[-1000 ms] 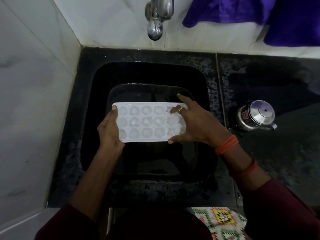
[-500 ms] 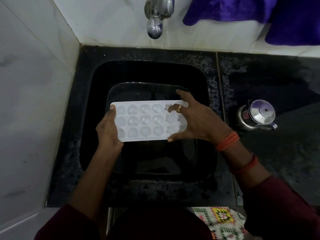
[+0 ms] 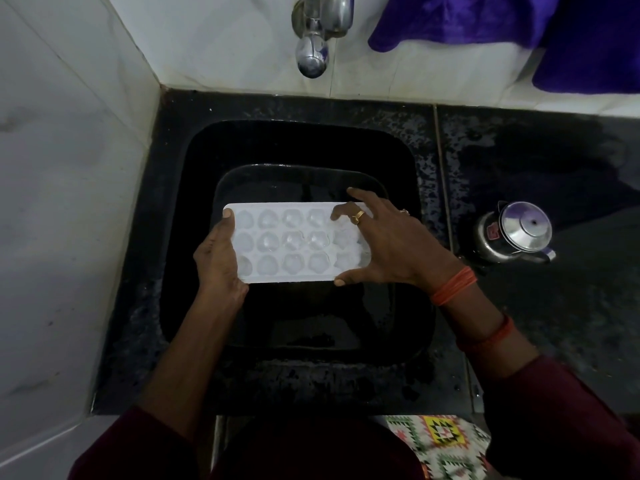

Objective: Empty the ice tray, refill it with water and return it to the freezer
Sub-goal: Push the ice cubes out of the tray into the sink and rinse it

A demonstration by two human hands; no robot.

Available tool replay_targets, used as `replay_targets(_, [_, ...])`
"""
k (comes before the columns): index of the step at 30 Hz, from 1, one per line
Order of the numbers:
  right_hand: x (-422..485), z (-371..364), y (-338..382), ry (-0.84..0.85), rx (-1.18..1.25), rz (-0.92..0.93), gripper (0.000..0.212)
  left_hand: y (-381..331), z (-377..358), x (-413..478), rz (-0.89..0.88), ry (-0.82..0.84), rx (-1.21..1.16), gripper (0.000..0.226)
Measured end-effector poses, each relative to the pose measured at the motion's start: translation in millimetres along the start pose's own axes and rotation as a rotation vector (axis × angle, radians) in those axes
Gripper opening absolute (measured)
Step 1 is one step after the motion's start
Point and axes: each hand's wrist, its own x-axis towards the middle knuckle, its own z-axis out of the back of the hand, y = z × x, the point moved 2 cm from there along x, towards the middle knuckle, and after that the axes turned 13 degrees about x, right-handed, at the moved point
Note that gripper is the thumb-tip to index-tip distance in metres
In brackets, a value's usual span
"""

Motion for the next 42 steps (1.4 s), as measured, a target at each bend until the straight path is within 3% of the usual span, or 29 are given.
replay_targets(17, [4.8,5.8,8.4,0.147,-0.222,0.002,0.107,2.6,-9.0,-5.6,-0.013,0.030,0.023,0.029])
replay_targets(23, [6.0,6.1,8.8,0.157,-0.129,0.015,0.105,1.8,-9.1,-6.2,-0.018,0.028,0.025,0.025])
replay_targets(34, [10.6,6.5,14.8,0.180,-0.293,0.013,0.109,7.2,-7.4,-4.1,-0.009,0.041,0.031,0.037])
replay_targets(42, [7.9,5.5,17.2,0.176,-0.160,0.045,0.100,6.4,-3.4,-3.7,0.008,0.023,0.014,0.032])
